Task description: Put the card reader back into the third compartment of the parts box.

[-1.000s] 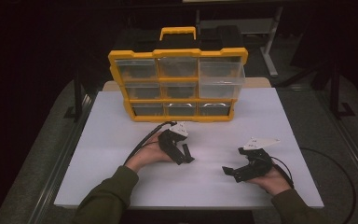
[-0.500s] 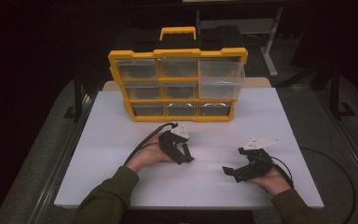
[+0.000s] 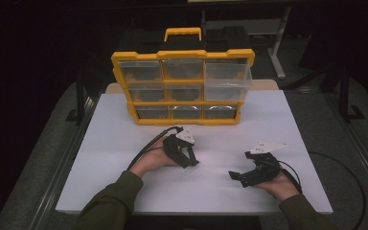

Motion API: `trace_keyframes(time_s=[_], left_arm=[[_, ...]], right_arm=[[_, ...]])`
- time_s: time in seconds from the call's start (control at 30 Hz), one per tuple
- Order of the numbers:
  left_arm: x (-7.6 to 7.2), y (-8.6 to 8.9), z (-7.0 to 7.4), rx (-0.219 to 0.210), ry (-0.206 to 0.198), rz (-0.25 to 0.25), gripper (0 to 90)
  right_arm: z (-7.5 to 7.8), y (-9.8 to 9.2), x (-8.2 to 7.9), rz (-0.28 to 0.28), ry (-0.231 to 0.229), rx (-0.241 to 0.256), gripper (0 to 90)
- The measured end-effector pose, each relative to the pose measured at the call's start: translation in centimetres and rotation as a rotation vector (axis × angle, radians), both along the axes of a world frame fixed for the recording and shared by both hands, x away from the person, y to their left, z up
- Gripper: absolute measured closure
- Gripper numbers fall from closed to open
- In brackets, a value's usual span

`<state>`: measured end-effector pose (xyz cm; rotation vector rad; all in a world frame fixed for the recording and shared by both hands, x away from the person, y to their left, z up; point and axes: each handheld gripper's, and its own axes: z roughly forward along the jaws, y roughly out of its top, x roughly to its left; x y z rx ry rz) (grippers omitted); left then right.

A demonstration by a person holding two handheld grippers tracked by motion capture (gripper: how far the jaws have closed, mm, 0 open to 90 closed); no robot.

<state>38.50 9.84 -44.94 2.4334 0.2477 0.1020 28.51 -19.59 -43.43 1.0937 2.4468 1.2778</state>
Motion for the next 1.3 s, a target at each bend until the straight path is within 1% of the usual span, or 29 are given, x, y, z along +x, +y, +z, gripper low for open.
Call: trace_keyframes(time_s=[0.43, 1.07, 1.13, 1.3], left_arm=[[0.02, 0.09, 0.07, -0.002, 0.000, 0.001, 29.2], [0.06, 0.12, 0.10, -0.003, 0.005, -0.001, 29.7], [0.09, 0.17, 0.15, -0.008, 0.015, 0.002, 29.7], [0.13, 0.37, 0.56, -0.028, 0.023, 0.003, 29.7]], right_arm=[[0.01, -0.01, -0.01, 0.000, 0.001, 0.001, 0.0], [0.03, -0.03, -0.03, -0.001, 0.001, 0.002, 0.0], [0.03, -0.04, -0.03, -0.001, 0.001, 0.001, 0.0], [0.04, -0.04, -0.03, -0.001, 0.001, 0.002, 0.0]])
